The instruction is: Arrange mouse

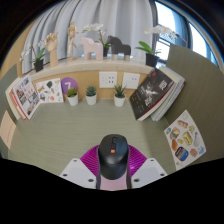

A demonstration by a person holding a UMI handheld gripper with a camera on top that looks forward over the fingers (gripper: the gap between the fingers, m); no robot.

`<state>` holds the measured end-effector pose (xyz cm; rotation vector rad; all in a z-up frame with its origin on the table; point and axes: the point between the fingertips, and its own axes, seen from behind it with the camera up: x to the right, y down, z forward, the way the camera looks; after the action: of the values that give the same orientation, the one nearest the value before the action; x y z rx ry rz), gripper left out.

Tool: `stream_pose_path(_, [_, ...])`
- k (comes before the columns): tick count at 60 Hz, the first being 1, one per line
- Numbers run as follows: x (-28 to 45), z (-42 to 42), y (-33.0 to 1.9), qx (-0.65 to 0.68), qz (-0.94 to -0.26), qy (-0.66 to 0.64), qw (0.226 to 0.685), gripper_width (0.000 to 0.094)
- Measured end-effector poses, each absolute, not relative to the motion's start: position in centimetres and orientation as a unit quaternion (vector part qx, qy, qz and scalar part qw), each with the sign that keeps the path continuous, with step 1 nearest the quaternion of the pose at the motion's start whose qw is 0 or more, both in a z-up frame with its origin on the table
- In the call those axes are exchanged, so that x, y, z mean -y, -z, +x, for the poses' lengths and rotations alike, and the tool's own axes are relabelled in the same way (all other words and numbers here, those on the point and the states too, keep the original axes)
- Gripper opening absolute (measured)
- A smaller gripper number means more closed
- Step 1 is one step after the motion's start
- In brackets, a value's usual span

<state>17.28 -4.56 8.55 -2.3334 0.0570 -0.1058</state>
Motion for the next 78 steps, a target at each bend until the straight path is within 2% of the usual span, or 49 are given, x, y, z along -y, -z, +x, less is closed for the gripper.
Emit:
stream_pose_path(9, [6.5, 18.7, -2.4, -0.019, -0.939, 0.020, 0.342, 0.0345])
stream_pose_path(16, [7.6, 18.7, 0.9, -0.005, -0.950, 0.012, 0.313, 0.0359])
stream_pose_path(27, [7.5, 18.5, 1.1, -0.029, -0.943, -0.012, 0.332, 0.0415])
stream_pose_path(41, [7.7, 18.3, 1.5, -0.012, -0.946, -0.016, 0.323, 0.0559])
stream_pose_path(48, [8.8, 17.8, 1.3, -0.003, -0.955, -0.002, 0.298, 0.0794])
stream_pose_path(57, [11.0, 16.5, -3.3, -0.008, -0.944, 0.009, 0.329, 0.0804])
stream_pose_path(78, [19.8, 14.4, -18.1, -0.035, -0.899, 0.019, 0.437, 0.0805])
